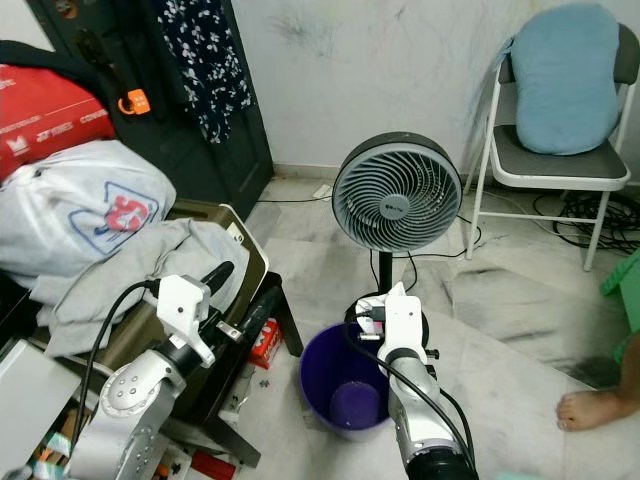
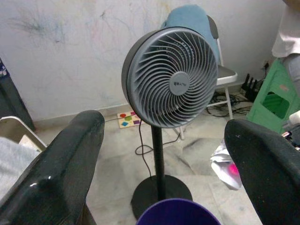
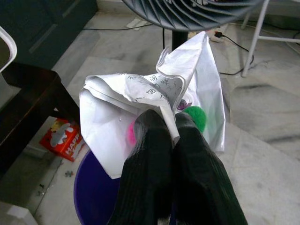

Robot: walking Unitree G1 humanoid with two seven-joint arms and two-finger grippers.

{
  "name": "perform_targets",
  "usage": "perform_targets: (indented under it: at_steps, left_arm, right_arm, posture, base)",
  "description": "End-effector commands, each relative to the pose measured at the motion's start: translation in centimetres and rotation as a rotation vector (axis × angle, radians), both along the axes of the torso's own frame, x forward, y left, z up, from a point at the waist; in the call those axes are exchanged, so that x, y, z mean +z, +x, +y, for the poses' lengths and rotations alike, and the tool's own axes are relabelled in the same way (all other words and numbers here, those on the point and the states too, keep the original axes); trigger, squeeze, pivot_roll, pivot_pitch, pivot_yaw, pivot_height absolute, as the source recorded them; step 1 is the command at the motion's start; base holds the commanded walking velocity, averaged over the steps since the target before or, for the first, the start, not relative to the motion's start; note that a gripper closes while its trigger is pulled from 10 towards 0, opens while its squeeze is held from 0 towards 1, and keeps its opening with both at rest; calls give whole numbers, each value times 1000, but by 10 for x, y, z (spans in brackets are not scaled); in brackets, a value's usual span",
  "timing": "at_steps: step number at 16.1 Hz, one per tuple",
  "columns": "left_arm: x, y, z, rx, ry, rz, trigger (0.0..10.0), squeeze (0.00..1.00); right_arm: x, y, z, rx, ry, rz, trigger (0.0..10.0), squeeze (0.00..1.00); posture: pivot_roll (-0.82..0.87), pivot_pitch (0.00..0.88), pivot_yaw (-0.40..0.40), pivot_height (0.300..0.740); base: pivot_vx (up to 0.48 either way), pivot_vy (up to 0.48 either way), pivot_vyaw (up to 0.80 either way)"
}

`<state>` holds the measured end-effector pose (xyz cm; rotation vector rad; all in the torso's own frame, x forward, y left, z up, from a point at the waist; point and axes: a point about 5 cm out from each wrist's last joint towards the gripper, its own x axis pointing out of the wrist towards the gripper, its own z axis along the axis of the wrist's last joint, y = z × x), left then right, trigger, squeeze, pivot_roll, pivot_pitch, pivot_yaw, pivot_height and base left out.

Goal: Clean up the room

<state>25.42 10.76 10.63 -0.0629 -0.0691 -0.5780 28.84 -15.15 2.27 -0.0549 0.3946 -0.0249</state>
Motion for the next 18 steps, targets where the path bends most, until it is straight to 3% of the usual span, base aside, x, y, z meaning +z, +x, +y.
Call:
perform_targets:
  at_steps: [1, 6, 11, 15, 18]
  left_arm:
    - [-2, 2, 5, 16, 17, -2, 10000, 0]
    - [-2, 1, 5, 4, 15, -5, 10000, 0]
    - [-6, 5, 12, 78, 44, 6, 10000, 0]
    - [-8, -2, 24, 61, 93, 11, 10000, 0]
    - [-8, -18, 41, -7, 156, 18, 10000, 0]
  right_arm:
    - [2, 0, 6, 25, 6, 0, 10000, 0]
    - [6, 2, 6, 34, 3, -12, 10000, 0]
    - [8, 4, 6, 32, 16, -24, 10000, 0]
    - [9, 8, 11, 38, 24, -30, 10000, 0]
    - [8, 14, 18, 27, 40, -8, 10000, 0]
  posture:
    - [-204, 0, 137, 740]
    - [-205, 0, 139, 740]
    - [-205, 0, 140, 740]
    - [-178, 0, 145, 740]
    - [-138, 0, 152, 740]
  base:
    - [300, 0, 0]
    - [215, 0, 0]
    - [0, 0, 0]
    - [0, 0, 578]
    - [0, 0, 267]
